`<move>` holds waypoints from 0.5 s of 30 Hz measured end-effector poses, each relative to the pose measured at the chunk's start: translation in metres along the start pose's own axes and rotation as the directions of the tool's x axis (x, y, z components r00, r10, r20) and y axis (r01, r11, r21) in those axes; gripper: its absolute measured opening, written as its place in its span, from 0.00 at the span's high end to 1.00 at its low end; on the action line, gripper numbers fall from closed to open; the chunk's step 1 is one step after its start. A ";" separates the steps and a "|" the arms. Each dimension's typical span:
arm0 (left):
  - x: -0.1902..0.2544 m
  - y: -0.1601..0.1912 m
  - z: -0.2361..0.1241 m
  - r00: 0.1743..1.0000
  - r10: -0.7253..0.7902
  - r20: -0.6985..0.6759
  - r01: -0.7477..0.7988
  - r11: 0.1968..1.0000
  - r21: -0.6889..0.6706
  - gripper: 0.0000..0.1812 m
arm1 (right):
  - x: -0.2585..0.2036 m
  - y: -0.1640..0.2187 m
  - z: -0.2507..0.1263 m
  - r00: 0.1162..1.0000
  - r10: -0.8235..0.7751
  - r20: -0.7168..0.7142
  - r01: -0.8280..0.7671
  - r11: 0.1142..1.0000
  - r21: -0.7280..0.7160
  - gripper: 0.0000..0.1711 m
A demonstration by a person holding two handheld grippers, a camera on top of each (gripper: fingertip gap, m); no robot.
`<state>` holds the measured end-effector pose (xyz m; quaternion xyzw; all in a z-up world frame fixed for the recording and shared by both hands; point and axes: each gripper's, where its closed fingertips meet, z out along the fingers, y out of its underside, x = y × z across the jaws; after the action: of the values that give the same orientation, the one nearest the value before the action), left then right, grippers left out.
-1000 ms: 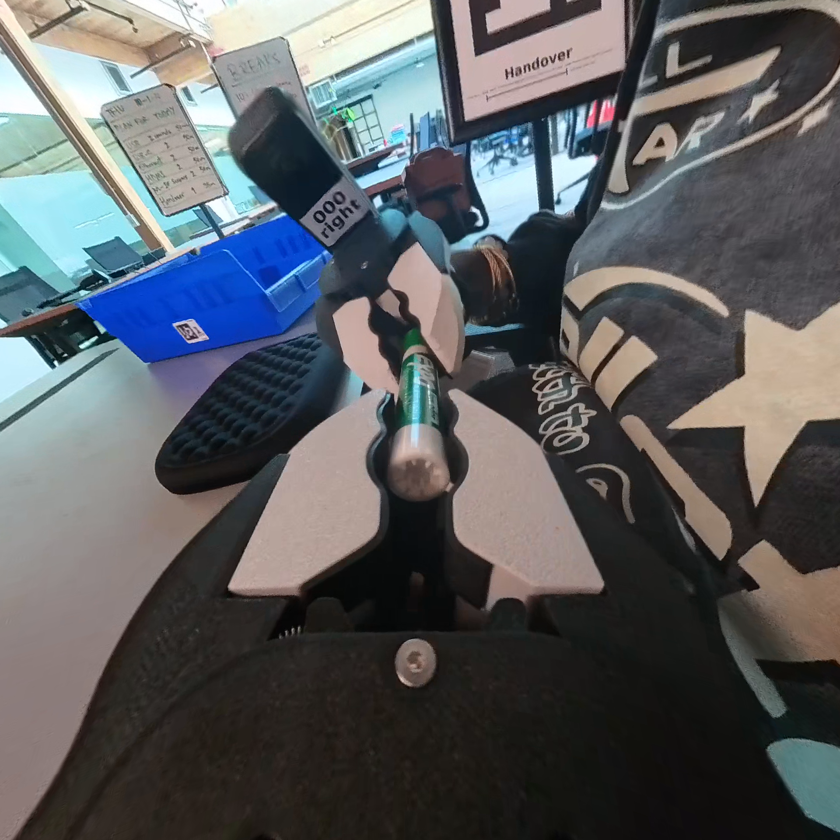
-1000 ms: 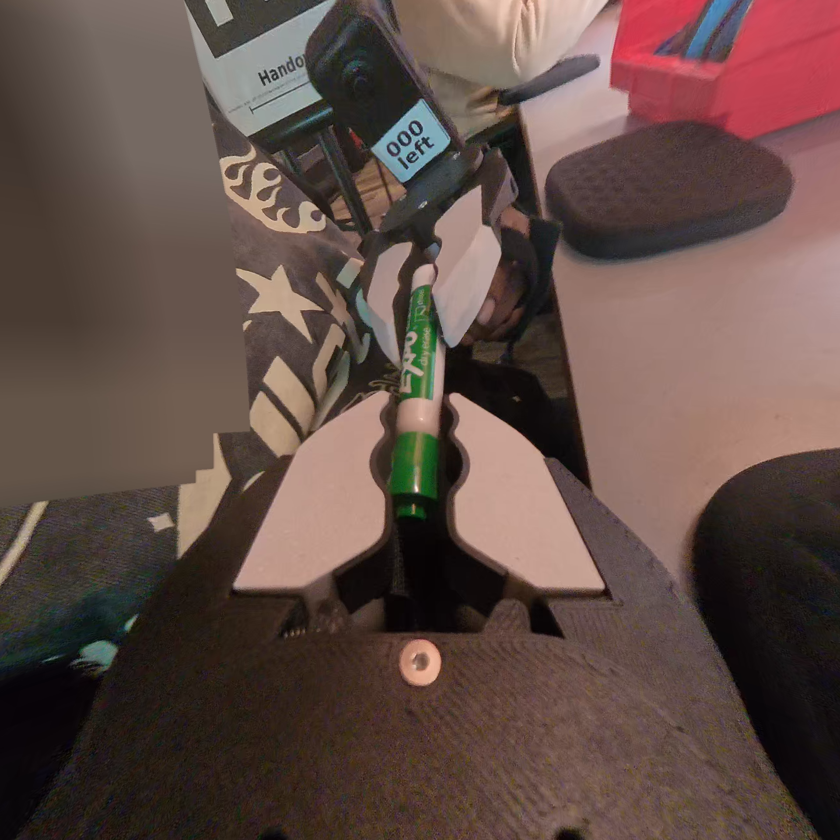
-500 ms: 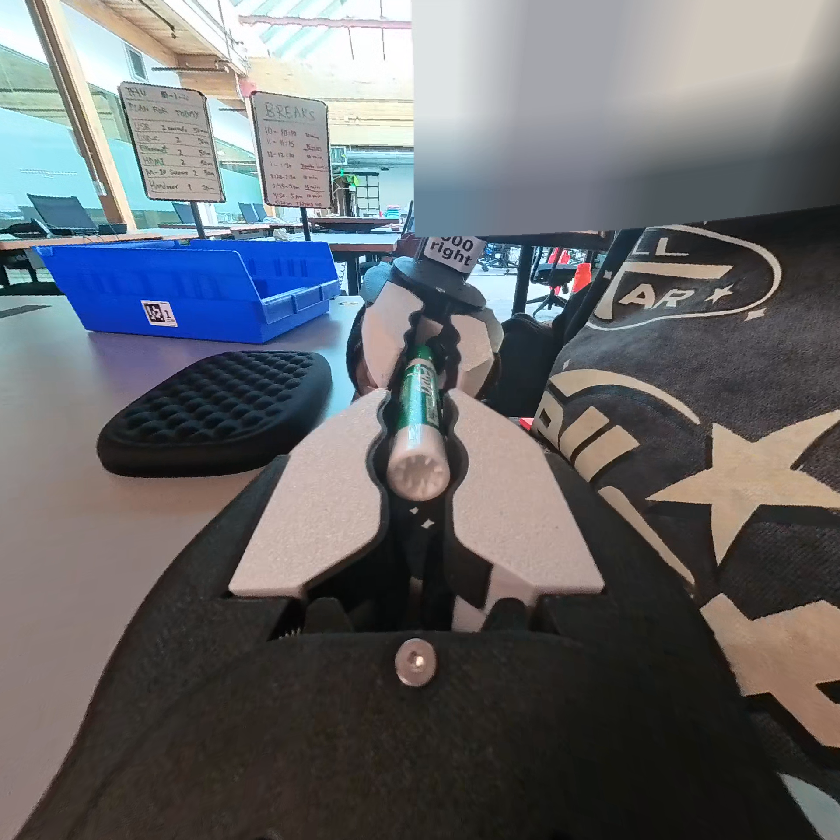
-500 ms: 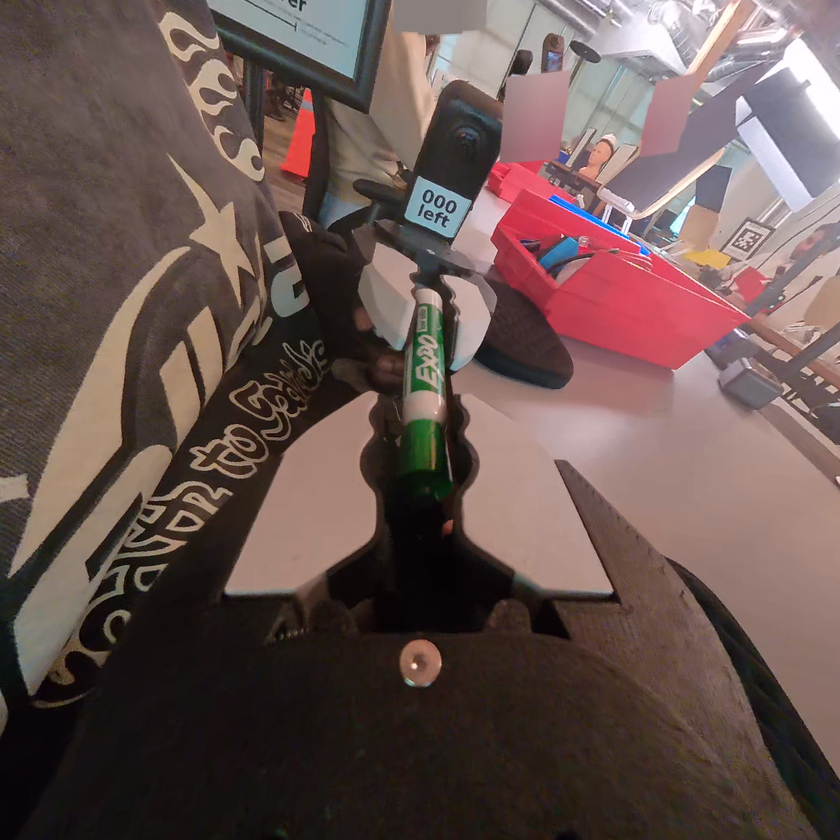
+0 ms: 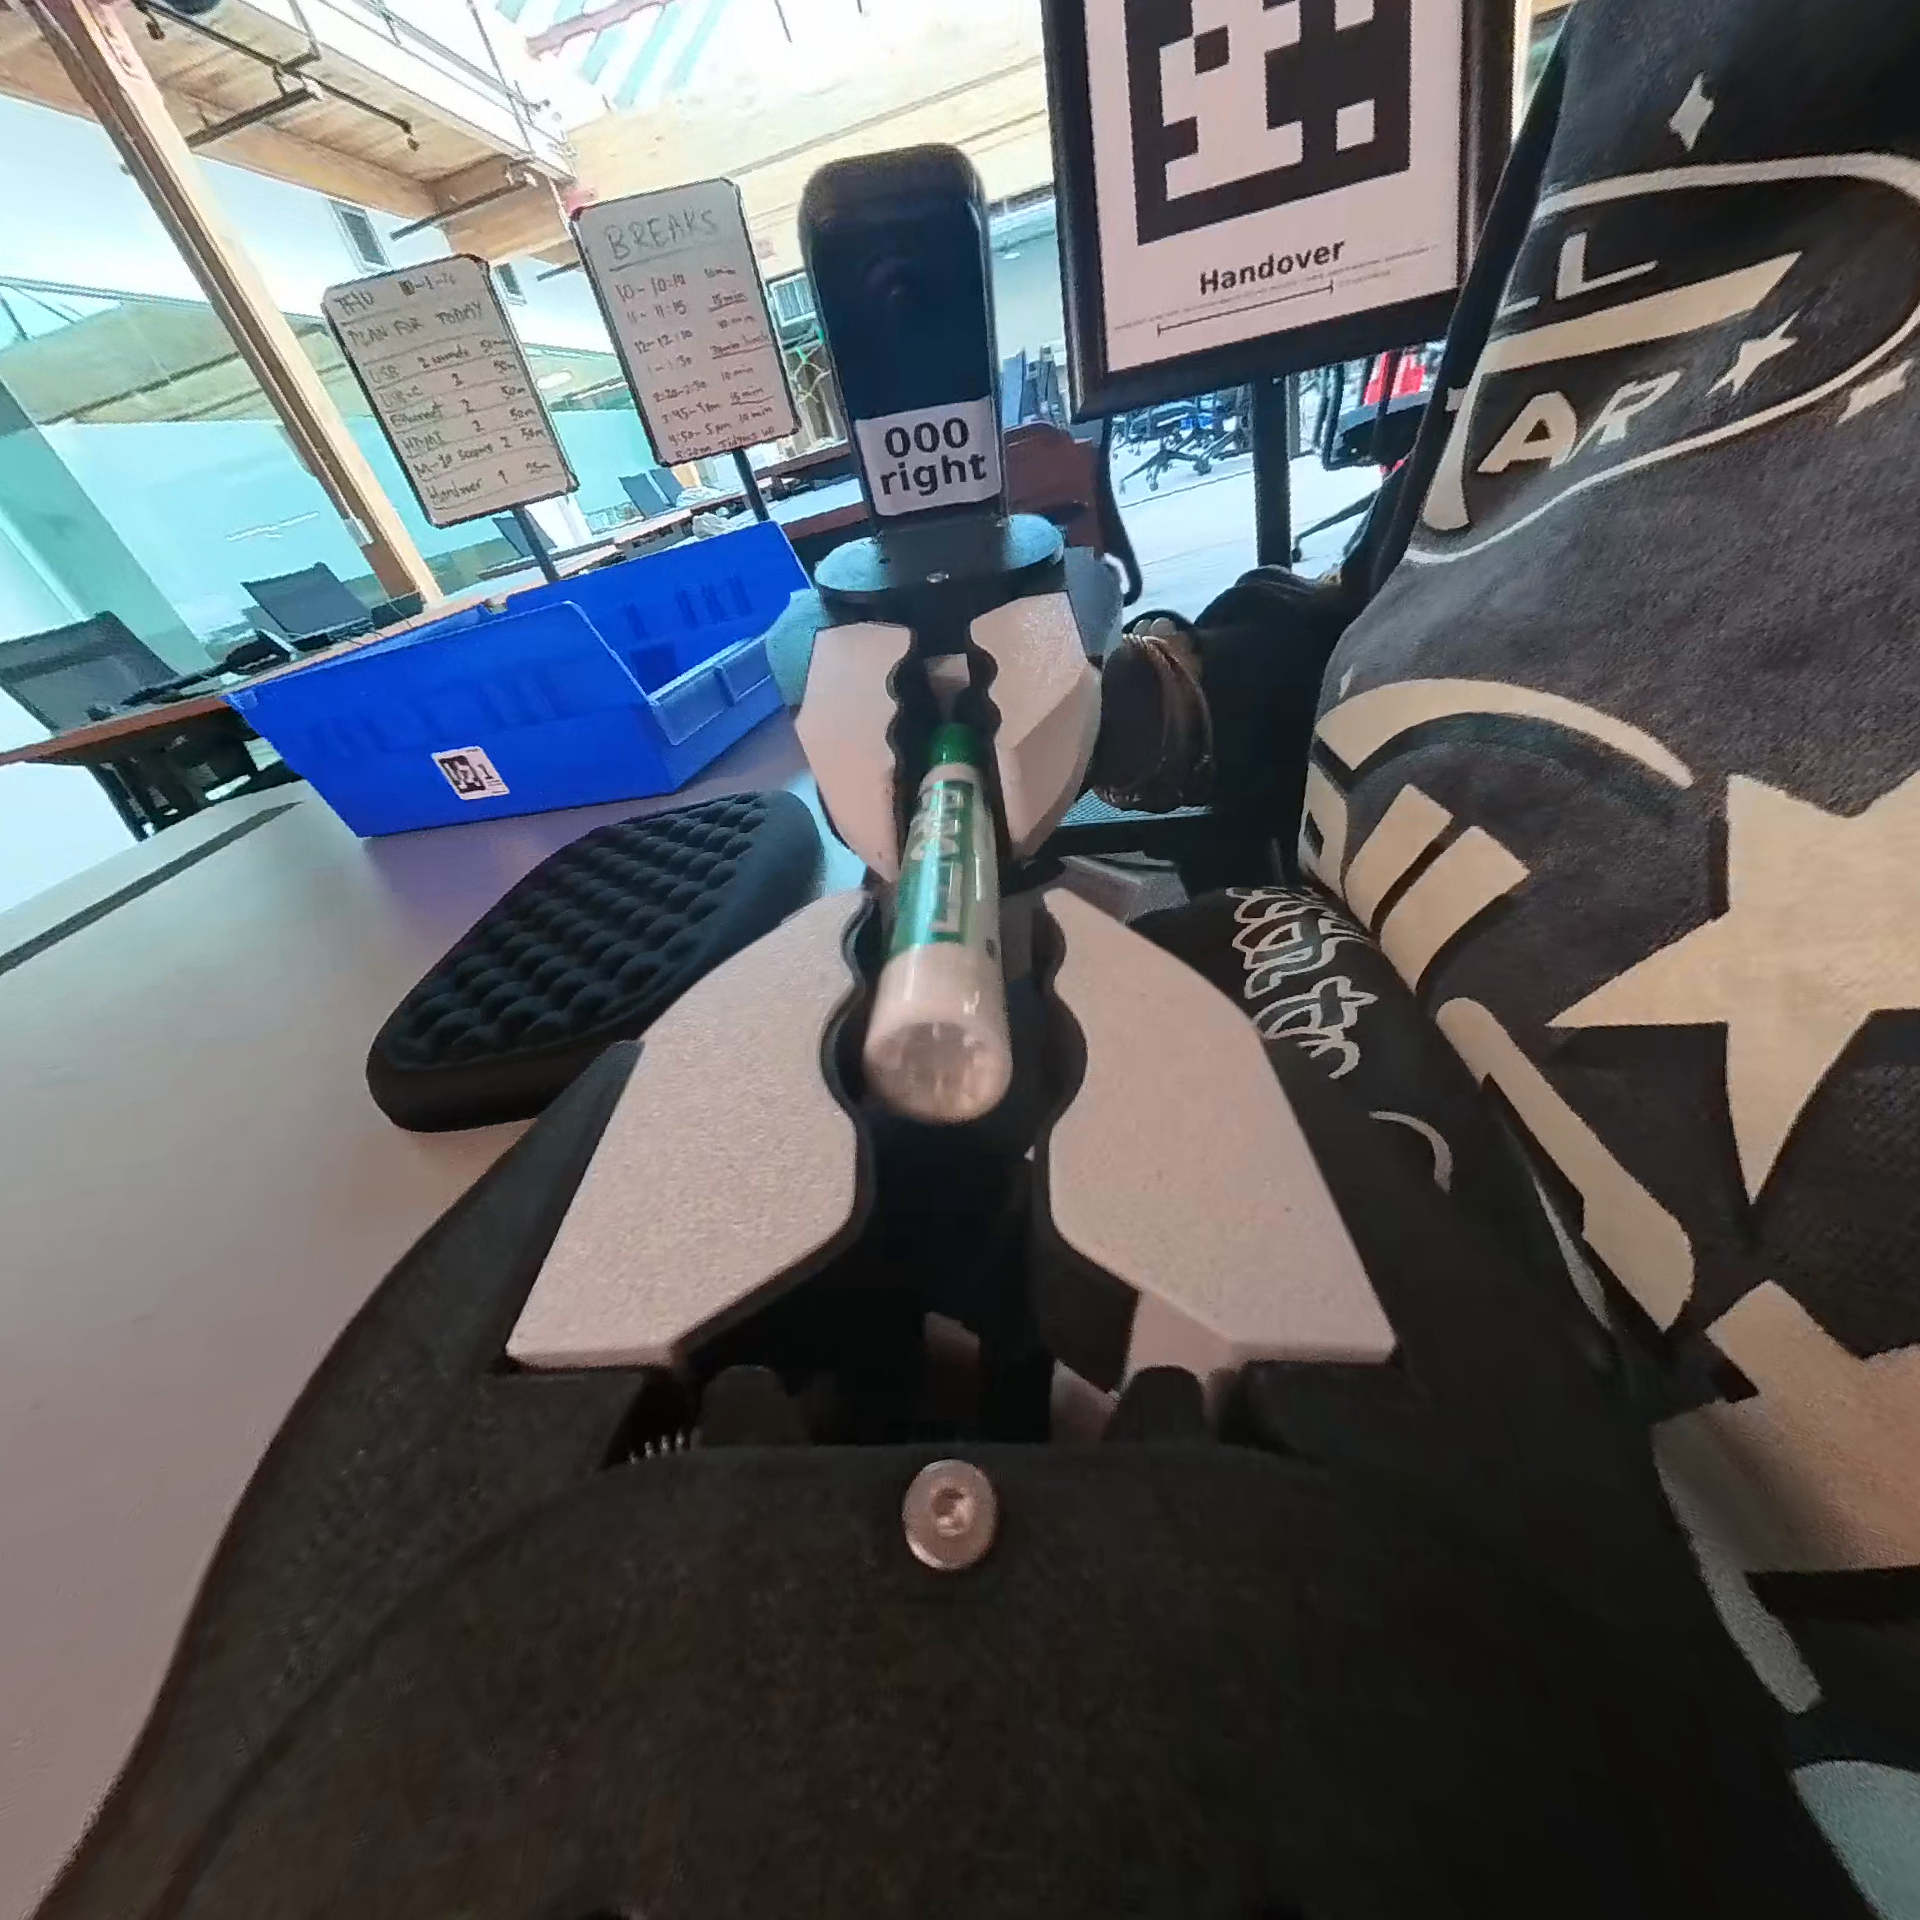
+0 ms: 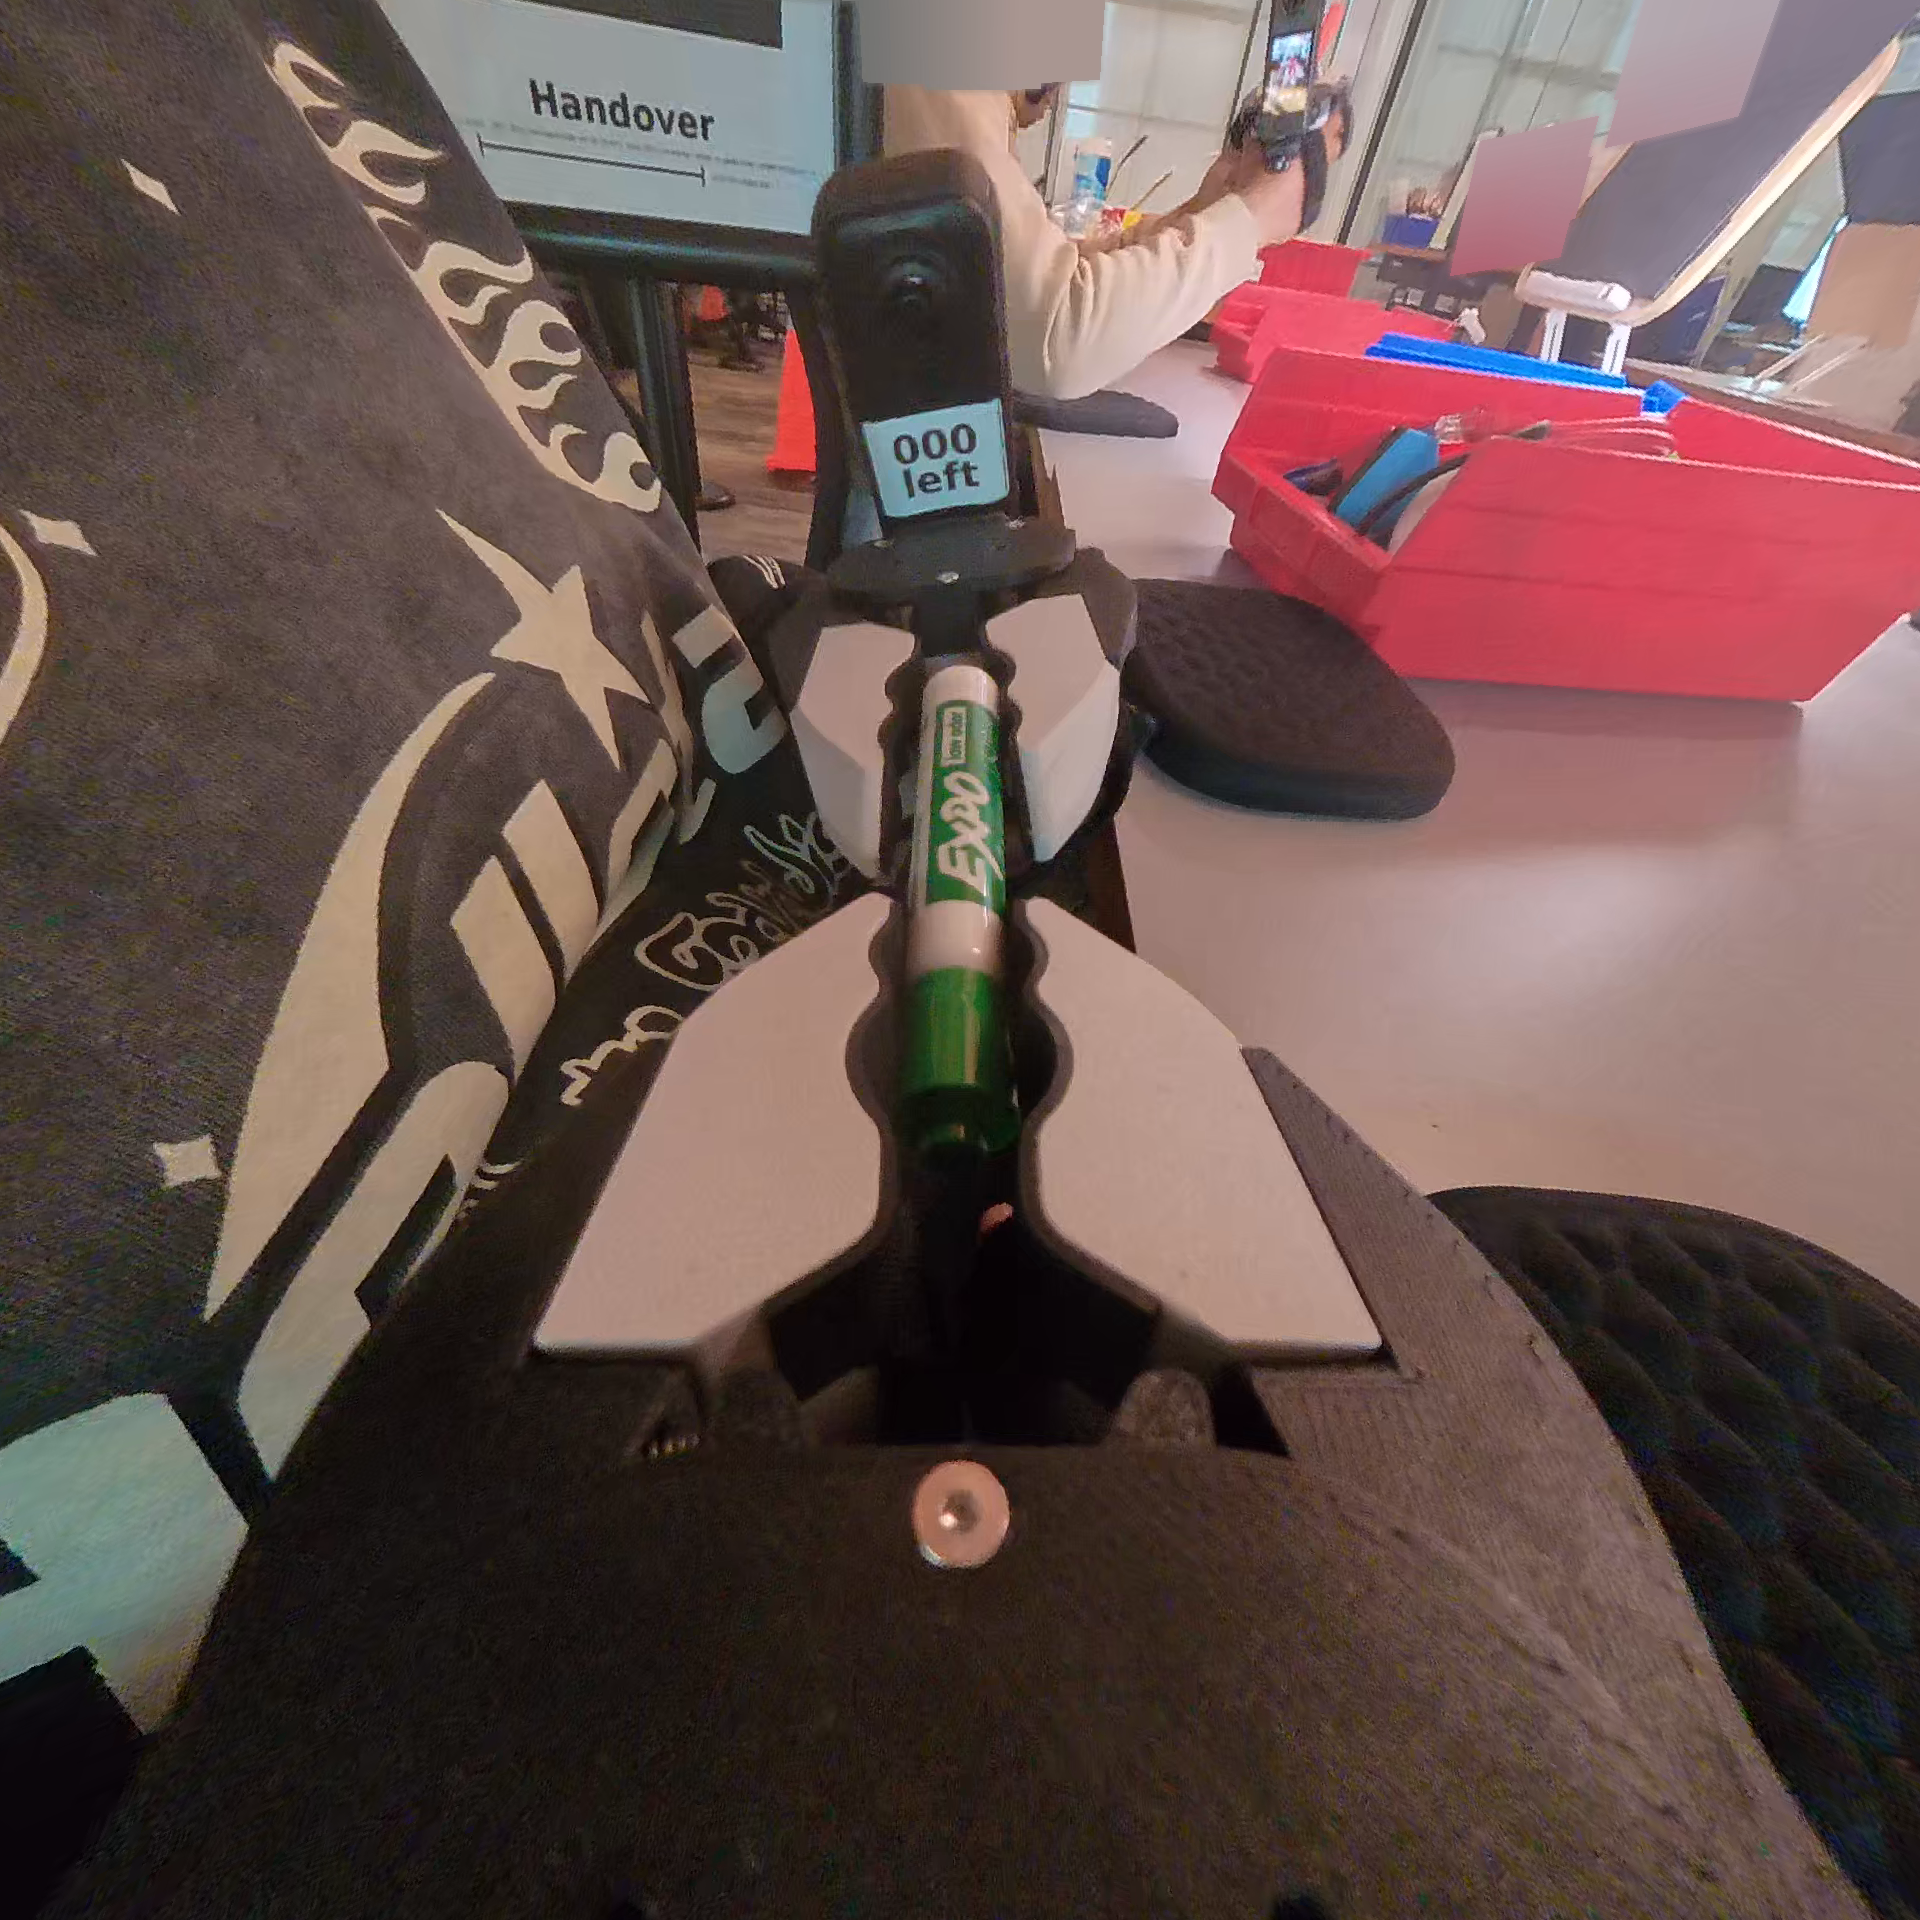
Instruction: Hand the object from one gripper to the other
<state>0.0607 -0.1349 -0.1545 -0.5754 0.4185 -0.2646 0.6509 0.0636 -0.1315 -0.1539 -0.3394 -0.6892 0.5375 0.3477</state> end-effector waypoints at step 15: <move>0.000 0.003 0.001 0.999 -0.037 -0.017 0.037 0.999 -0.019 0.89 | 0.001 0.003 0.003 1.000 -0.003 -0.002 0.003 1.000 -0.004 0.88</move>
<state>0.0607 -0.1341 -0.1571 -0.5867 0.4159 -0.2778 0.6369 0.0612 -0.1318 -0.1571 -0.3395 -0.6905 0.5352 0.3487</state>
